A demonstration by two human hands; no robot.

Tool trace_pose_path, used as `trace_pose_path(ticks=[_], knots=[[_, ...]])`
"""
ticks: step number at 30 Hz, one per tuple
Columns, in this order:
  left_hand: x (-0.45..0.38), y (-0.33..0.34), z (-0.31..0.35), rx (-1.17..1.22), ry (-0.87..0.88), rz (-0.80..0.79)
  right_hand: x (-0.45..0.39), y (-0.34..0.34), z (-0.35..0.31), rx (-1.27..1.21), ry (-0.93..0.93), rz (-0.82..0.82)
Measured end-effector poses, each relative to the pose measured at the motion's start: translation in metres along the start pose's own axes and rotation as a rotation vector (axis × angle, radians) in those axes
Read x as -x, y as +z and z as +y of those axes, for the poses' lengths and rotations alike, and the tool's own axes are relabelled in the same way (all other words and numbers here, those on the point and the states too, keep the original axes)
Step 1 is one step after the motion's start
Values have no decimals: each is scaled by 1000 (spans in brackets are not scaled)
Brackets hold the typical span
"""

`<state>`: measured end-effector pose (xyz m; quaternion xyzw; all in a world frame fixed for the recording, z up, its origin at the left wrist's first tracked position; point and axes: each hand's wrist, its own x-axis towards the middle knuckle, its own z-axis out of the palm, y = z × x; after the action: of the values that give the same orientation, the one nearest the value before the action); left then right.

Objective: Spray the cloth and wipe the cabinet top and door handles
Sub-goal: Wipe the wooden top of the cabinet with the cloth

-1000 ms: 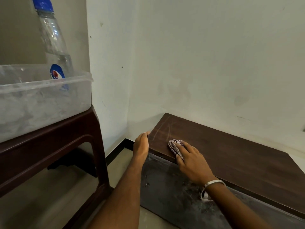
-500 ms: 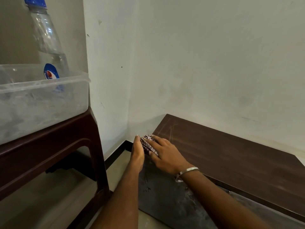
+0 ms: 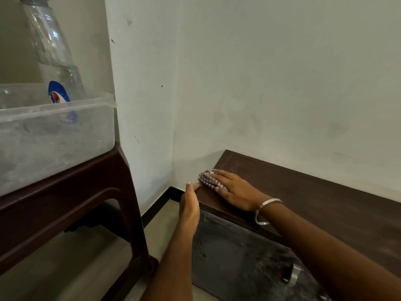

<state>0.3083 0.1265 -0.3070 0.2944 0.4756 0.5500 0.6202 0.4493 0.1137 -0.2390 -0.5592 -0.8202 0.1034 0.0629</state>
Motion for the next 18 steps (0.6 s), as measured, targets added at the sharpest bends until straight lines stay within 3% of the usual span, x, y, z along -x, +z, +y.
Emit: trace_pose_path(ticks=[7, 18], knots=[[6, 3, -1, -223, 81, 53, -47, -7, 38, 14, 154, 10], [7, 6, -8, -278, 187, 129, -3, -2, 20, 2, -117, -46]])
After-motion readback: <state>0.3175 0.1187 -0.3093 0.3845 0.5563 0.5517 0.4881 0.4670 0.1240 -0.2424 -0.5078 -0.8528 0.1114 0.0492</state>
